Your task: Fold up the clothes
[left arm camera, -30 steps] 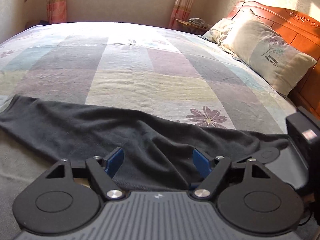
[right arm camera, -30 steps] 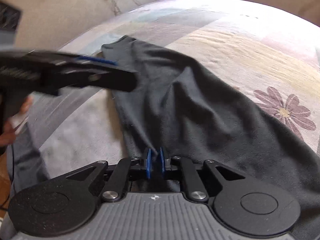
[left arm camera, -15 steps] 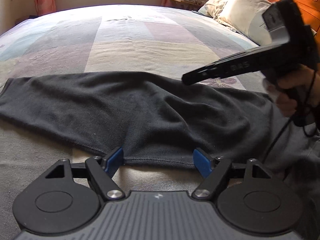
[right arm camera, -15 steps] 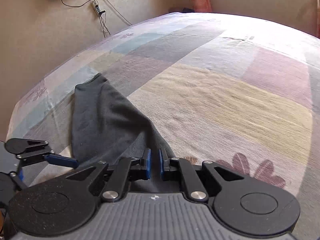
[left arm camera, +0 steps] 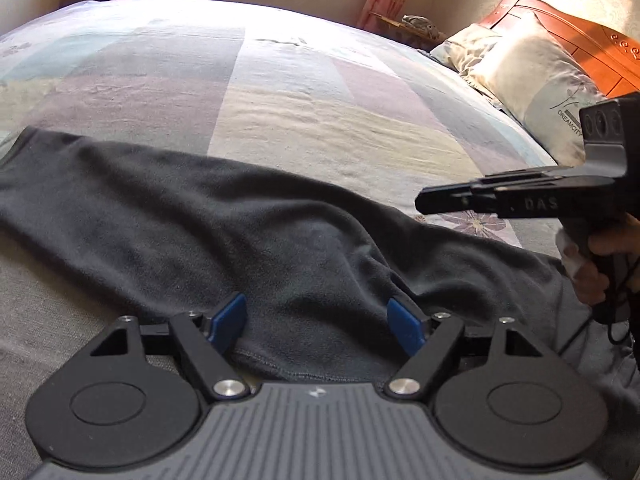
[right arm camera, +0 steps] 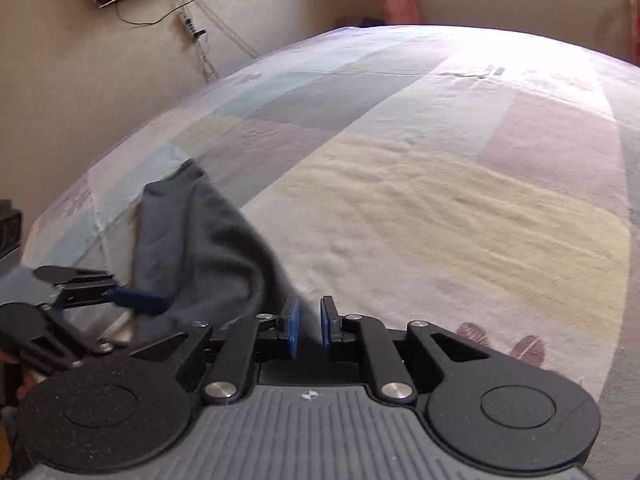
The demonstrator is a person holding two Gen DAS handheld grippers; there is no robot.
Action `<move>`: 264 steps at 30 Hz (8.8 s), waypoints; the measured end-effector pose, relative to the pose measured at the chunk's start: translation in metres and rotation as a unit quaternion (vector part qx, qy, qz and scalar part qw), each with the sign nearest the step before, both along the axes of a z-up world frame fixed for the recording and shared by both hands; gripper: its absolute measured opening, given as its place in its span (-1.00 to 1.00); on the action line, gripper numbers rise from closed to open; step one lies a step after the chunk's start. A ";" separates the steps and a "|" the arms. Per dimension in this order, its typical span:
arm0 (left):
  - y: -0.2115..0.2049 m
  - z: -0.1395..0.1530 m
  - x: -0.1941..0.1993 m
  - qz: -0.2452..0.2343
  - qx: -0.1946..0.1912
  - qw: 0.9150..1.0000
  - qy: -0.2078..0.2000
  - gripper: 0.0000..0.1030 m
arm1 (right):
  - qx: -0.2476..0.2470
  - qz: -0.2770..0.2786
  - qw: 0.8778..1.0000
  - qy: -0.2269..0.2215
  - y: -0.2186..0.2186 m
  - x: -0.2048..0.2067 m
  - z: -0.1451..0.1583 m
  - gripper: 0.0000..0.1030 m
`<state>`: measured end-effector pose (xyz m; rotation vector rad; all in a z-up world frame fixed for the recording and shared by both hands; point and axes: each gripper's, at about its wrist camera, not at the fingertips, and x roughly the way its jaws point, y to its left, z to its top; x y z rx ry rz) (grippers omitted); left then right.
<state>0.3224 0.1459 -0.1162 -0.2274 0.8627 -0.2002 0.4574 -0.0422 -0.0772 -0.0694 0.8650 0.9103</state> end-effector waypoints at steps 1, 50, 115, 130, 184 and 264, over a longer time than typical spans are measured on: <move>0.000 0.000 -0.001 -0.001 0.000 1.000 0.000 0.52 | -0.007 -0.007 1.000 0.001 0.001 0.005 -0.005 -0.69; 0.158 -0.006 0.005 0.002 -0.057 0.994 -0.090 0.60 | 0.090 0.230 0.937 0.247 0.256 0.126 -0.047 -0.41; 0.124 -0.008 -0.002 -0.107 -0.034 0.989 -0.091 0.67 | -0.063 0.179 0.978 0.085 0.132 0.065 -0.005 -0.95; 0.127 -0.011 -0.003 -0.092 -0.026 0.991 -0.089 0.67 | -0.043 0.105 0.992 0.058 0.092 0.068 0.013 -0.69; 0.128 -0.012 -0.001 -0.079 -0.028 0.993 -0.087 0.70 | -0.153 0.001 0.987 -0.052 0.030 0.007 -0.003 -0.87; 0.077 -0.006 -0.018 -0.193 -0.017 0.976 -0.103 0.76 | -0.164 -0.032 0.986 0.022 0.007 -0.190 0.010 -0.26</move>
